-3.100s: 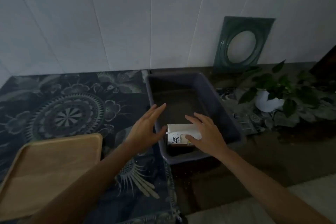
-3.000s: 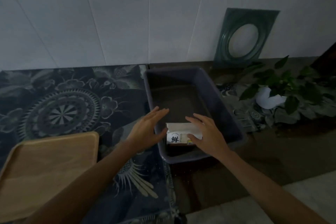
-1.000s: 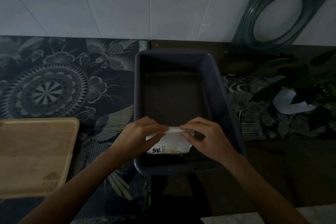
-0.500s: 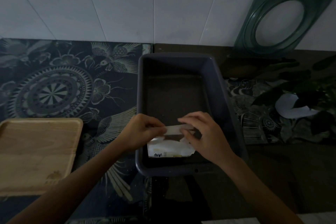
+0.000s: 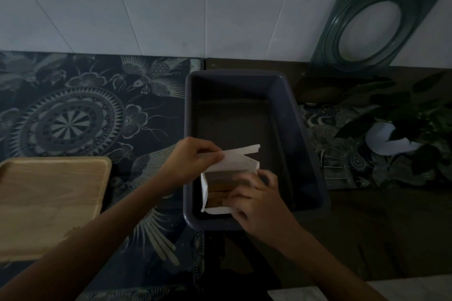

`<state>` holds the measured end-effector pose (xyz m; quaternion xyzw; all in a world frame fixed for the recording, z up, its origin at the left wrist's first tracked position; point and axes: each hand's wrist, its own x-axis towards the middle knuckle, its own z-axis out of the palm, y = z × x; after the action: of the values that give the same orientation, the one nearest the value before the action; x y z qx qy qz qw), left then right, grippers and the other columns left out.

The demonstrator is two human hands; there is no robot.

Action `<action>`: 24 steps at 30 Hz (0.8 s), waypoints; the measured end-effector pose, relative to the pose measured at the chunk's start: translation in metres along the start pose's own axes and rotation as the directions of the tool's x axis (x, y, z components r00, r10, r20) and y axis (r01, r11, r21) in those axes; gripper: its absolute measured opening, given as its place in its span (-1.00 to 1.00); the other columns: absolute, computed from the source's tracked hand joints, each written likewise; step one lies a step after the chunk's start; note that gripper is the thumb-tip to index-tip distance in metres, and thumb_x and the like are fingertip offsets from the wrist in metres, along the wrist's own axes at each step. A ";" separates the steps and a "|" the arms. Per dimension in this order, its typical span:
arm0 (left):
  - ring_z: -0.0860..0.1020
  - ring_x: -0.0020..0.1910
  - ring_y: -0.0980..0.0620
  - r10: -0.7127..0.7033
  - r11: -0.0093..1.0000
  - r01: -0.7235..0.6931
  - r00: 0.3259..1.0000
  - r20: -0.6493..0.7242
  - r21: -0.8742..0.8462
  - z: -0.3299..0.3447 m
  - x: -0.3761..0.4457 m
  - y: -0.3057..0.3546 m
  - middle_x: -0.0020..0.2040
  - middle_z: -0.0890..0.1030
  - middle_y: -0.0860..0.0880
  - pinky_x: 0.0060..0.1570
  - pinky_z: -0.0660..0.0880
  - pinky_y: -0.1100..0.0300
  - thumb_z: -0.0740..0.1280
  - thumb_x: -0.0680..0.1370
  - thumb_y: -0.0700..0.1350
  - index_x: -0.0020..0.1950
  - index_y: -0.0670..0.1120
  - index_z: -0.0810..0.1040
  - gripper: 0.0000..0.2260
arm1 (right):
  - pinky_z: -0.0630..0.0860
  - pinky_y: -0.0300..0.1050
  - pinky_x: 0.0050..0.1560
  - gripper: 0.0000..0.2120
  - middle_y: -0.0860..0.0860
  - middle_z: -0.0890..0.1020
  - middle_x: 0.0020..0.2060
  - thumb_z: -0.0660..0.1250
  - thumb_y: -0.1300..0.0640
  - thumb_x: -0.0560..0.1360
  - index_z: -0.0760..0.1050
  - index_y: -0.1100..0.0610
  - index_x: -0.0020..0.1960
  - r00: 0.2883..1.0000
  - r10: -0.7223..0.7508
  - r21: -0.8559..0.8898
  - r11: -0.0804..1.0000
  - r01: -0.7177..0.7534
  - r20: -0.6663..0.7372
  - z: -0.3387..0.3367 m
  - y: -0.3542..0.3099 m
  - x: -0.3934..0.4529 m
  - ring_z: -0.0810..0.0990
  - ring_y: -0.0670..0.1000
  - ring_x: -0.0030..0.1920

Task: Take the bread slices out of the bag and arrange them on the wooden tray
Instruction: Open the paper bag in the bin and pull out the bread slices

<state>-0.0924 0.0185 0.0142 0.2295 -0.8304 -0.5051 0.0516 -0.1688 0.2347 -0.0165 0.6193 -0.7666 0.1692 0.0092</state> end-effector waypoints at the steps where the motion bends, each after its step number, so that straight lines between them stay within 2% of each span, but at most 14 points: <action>1: 0.68 -0.12 0.17 0.012 1.000 -0.012 1.000 0.005 0.015 -0.001 0.001 0.000 -0.15 0.73 0.10 -0.03 0.64 0.12 0.42 0.55 -0.04 -0.02 0.02 0.75 -0.89 | 0.22 0.09 0.33 -0.76 -0.20 0.74 -0.12 0.29 -0.05 0.52 0.73 -0.08 -0.13 1.000 0.001 -0.003 1.000 -0.001 0.003 0.001 -0.001 -0.003 0.53 -0.05 0.30; 6: 0.64 -0.12 0.26 0.055 0.993 -0.053 0.998 -0.016 0.103 -0.002 0.007 0.001 -0.15 0.68 0.19 -0.09 0.49 0.39 0.41 0.56 -0.06 0.03 0.00 0.74 -0.88 | 0.25 0.10 0.32 -0.81 -0.19 0.74 -0.24 0.35 -0.05 0.51 0.73 -0.08 -0.16 0.999 -0.032 -0.030 0.999 0.032 -0.007 0.002 -0.007 -0.016 0.58 -0.07 0.21; 10: 0.62 -0.09 0.29 0.127 0.982 -0.117 0.990 -0.055 0.151 -0.003 0.009 0.001 -0.11 0.67 0.16 -0.06 0.47 0.41 0.42 0.56 -0.09 0.05 -0.05 0.73 -0.87 | 0.24 0.04 0.33 -0.76 -0.19 0.75 -0.24 0.30 -0.05 0.51 0.73 -0.05 -0.15 0.997 -0.053 -0.036 0.998 0.055 0.051 0.000 -0.013 -0.027 0.58 -0.10 0.19; 16: 0.60 -0.12 0.33 0.190 0.967 -0.177 0.980 -0.057 0.181 -0.002 0.006 0.000 -0.09 0.66 0.14 -0.07 0.48 0.44 0.41 0.57 -0.12 0.05 -0.07 0.72 -0.87 | 0.22 -0.05 0.36 -0.77 -0.18 0.76 -0.23 0.31 -0.06 0.51 0.73 -0.04 -0.15 0.993 -0.012 -0.005 1.000 0.013 0.117 -0.004 -0.012 -0.032 0.61 -0.11 0.18; 18: 0.60 -0.14 0.39 0.197 0.965 -0.184 0.979 -0.057 0.186 -0.002 0.004 -0.001 -0.10 0.66 0.16 -0.09 0.47 0.51 0.41 0.57 -0.12 0.04 -0.06 0.73 -0.88 | 0.21 -0.04 0.39 -0.73 -0.18 0.77 -0.19 0.31 -0.11 0.56 0.73 -0.04 -0.11 0.988 0.010 0.029 0.999 -0.014 0.152 -0.007 -0.013 -0.031 0.59 -0.11 0.23; 20: 0.59 -0.13 0.42 0.188 0.967 -0.176 0.981 -0.052 0.184 -0.001 0.003 -0.002 -0.11 0.66 0.16 -0.08 0.45 0.56 0.42 0.56 -0.10 0.03 -0.06 0.73 -0.88 | 0.22 -0.04 0.40 -0.60 -0.17 0.77 -0.10 0.20 -0.22 0.63 0.74 -0.05 -0.03 0.985 0.039 0.102 0.993 -0.057 0.169 -0.013 -0.015 -0.027 0.53 -0.13 0.29; 22: 0.59 -0.12 0.41 0.185 0.969 -0.174 0.982 -0.044 0.176 -0.001 0.001 -0.002 -0.10 0.67 0.15 -0.06 0.44 0.56 0.42 0.56 -0.09 0.03 -0.06 0.74 -0.87 | 0.22 -0.11 0.40 -0.53 -0.14 0.76 -0.03 0.11 -0.22 0.67 0.74 -0.03 0.02 0.988 0.059 0.163 0.983 -0.082 0.141 -0.025 -0.018 -0.018 0.46 -0.17 0.31; 24: 0.60 -0.12 0.36 0.190 0.969 -0.183 0.981 -0.029 0.168 -0.001 -0.001 -0.001 -0.10 0.68 0.14 -0.05 0.47 0.53 0.42 0.56 -0.09 0.04 -0.07 0.74 -0.87 | 0.32 -0.21 0.32 -0.62 -0.08 0.75 0.00 0.18 -0.09 0.66 0.73 0.03 0.02 0.997 0.072 0.198 0.977 -0.078 0.035 -0.034 -0.019 -0.006 0.48 -0.17 0.25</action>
<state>-0.0911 0.0178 0.0133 0.1653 -0.8858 -0.4224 0.0983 -0.1554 0.2467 0.0191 0.5901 -0.7686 0.2368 -0.0698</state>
